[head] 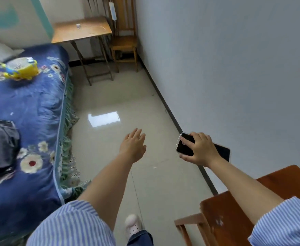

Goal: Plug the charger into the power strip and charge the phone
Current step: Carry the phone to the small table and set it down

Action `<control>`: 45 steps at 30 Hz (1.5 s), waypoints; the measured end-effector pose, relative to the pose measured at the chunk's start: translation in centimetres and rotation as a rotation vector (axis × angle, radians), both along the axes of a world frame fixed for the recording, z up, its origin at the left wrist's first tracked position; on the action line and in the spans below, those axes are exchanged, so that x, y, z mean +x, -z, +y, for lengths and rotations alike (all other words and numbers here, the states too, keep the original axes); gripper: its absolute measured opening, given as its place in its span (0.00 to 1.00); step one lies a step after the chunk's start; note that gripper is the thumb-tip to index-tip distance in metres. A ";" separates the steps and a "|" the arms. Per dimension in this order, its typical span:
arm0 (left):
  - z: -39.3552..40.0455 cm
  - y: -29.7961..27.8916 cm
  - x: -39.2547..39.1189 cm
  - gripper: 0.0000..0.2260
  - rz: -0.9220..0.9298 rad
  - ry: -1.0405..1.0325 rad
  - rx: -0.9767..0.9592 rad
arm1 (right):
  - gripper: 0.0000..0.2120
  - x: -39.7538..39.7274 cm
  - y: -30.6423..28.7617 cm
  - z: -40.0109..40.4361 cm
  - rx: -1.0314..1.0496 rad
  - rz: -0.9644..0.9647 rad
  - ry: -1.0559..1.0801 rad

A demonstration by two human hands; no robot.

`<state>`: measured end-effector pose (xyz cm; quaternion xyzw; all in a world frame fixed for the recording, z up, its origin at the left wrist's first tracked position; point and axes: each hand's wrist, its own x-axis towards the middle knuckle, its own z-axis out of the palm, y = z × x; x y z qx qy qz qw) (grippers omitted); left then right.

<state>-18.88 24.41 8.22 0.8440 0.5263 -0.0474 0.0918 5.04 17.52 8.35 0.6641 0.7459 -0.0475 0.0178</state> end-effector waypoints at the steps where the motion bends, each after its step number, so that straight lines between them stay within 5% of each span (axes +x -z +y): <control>1: 1.7 -0.7 -1.2 0.21 -0.005 -0.024 0.017 | 0.31 -1.2 -0.5 1.9 0.022 0.018 0.000; 10: 19.1 -6.0 -14.2 0.20 0.026 -0.202 0.185 | 0.31 -14.1 -4.8 22.3 0.143 0.054 -0.064; 31: 67.9 -10.4 -29.0 0.22 0.049 -0.562 0.260 | 0.32 -29.8 -9.1 78.3 0.270 0.070 -0.313; 45: 100.4 -11.2 -42.6 0.20 0.048 -0.495 0.237 | 0.33 -43.6 -9.1 109.6 0.221 0.048 -0.264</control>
